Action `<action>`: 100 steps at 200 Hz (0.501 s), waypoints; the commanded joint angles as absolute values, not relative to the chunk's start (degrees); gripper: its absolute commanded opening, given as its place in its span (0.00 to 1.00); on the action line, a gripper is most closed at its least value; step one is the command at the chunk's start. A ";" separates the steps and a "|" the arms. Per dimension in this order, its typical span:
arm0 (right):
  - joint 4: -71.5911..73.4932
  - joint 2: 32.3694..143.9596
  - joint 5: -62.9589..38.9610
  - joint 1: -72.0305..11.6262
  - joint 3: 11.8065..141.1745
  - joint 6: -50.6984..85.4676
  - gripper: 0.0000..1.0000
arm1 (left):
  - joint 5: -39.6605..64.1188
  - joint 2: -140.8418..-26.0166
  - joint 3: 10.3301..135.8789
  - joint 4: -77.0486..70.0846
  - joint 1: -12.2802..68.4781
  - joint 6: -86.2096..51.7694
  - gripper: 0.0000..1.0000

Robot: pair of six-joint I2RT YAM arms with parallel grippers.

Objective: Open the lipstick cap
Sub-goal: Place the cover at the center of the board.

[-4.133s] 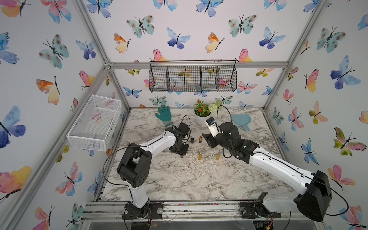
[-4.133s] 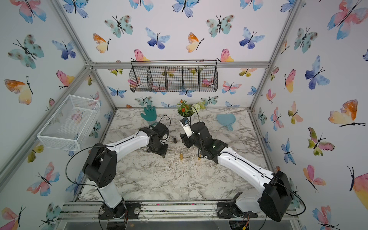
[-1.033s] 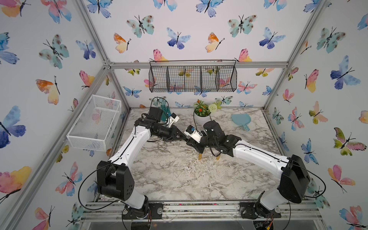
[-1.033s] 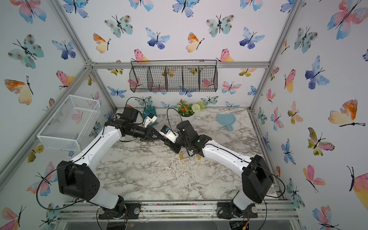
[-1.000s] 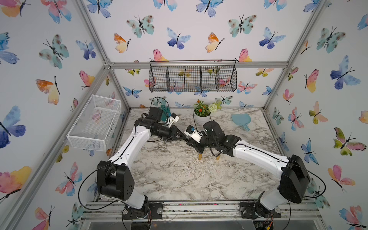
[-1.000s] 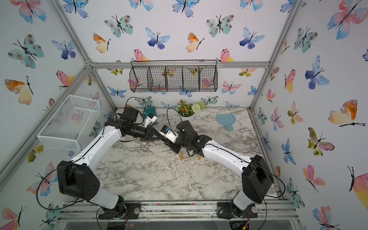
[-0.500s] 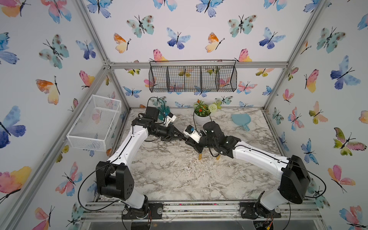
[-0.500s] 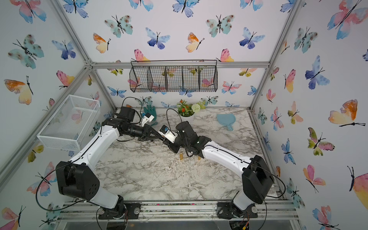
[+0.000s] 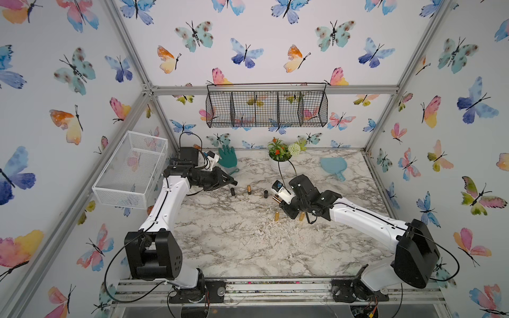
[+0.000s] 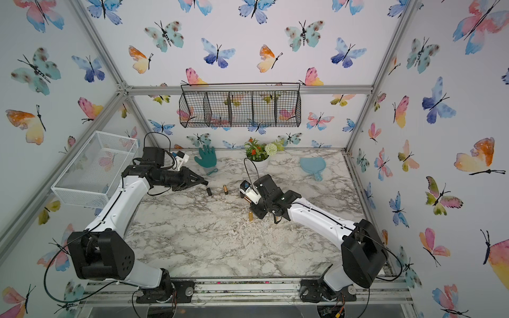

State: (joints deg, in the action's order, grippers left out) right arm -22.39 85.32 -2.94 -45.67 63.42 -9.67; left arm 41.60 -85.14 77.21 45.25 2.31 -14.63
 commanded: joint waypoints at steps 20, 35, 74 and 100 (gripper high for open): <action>-20.51 82.89 -6.80 -45.97 68.18 -9.40 0.02 | 13.61 -84.91 67.65 43.87 13.06 -16.04 0.00; -19.24 82.57 -7.95 -45.97 69.11 -9.73 0.02 | 8.25 -86.22 64.38 41.60 16.39 -17.34 0.00; -18.99 83.27 -9.14 -45.97 70.70 -10.55 0.02 | 2.48 -89.85 60.32 38.81 19.42 -17.85 0.00; -18.72 83.91 -9.63 -46.04 70.75 -10.72 0.02 | 0.74 -93.04 59.78 39.37 21.15 -16.88 0.00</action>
State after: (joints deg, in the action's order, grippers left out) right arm -19.27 83.77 -7.88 -45.74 69.47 -10.15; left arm 6.66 -90.56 60.05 40.18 19.27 -17.26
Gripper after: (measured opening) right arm 0.222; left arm 0.199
